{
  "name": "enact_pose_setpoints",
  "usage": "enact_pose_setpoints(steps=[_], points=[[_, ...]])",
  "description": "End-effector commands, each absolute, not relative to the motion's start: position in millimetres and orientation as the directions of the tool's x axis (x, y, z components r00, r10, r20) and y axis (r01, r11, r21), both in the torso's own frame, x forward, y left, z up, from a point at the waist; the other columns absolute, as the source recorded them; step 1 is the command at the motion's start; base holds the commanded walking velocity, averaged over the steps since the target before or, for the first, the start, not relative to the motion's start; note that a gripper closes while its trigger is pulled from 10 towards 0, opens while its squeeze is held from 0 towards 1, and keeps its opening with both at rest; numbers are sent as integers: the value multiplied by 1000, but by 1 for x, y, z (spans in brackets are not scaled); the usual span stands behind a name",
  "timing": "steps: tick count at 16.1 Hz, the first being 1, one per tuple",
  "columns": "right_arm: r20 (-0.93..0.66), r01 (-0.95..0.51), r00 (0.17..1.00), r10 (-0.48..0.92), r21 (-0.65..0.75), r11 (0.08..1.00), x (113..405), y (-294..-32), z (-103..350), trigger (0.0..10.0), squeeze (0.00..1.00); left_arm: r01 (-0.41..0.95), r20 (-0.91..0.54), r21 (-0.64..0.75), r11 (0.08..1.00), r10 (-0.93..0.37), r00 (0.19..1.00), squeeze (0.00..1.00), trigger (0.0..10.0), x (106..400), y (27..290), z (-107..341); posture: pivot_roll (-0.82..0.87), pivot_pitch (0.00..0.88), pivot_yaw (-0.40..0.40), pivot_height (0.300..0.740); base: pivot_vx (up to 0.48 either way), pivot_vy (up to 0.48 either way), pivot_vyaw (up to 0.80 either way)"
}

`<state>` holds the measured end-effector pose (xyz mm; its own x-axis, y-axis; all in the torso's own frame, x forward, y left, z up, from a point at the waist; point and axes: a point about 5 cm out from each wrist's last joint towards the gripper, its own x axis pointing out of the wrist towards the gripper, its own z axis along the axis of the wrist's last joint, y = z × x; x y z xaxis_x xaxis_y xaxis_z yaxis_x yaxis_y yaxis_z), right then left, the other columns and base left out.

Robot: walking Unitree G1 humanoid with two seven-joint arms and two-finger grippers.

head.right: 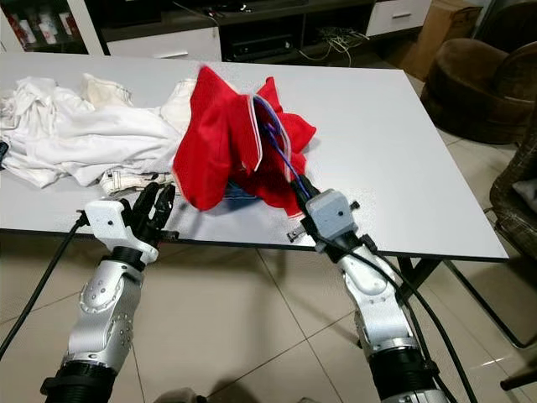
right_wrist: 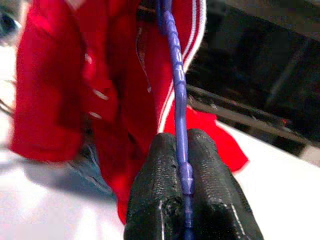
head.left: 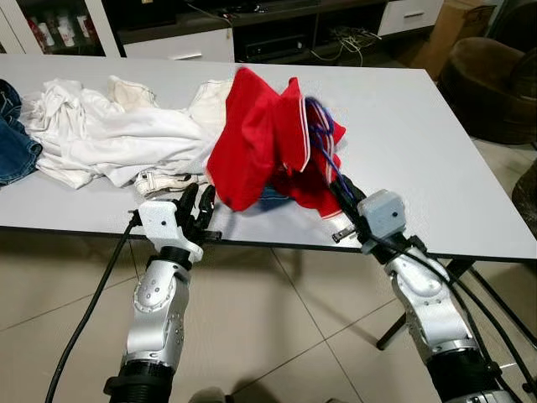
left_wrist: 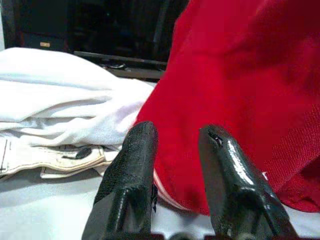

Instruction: Hang hanger

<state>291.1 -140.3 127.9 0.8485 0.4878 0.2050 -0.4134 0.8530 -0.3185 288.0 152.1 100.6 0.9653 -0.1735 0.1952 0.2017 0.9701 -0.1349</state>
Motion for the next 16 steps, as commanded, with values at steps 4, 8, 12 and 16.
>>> enact_pose_setpoints(steps=[4, 8, 12, 16], points=[[249, -413, 833, 494, -313, 855, 290, -140, 137, 10000, 0, 267, 203, -78, 961, -247, 947, 0, 10000, 282, 139, 97, 102, 0, 1, 740, 0, 0, 0], [246, -424, 830, 501, -306, 852, 287, -134, 134, 10000, 0, 256, 211, -63, 965, -237, 948, 0, 10000, 284, 141, 98, 110, 0, -4, 740, 0, 0, 0], [232, -432, 828, 510, -316, 845, 287, -134, 129, 10000, 0, 263, 226, -33, 964, -249, 942, 0, 10000, 284, 140, 101, 124, 0, -7, 740, 0, 0, 0], [220, -436, 832, 510, -309, 845, 286, -132, 123, 10000, 0, 277, 236, -5, 961, -268, 934, 0, 10000, 283, 137, 101, 140, 0, -16, 740, 0, 0, 0]])
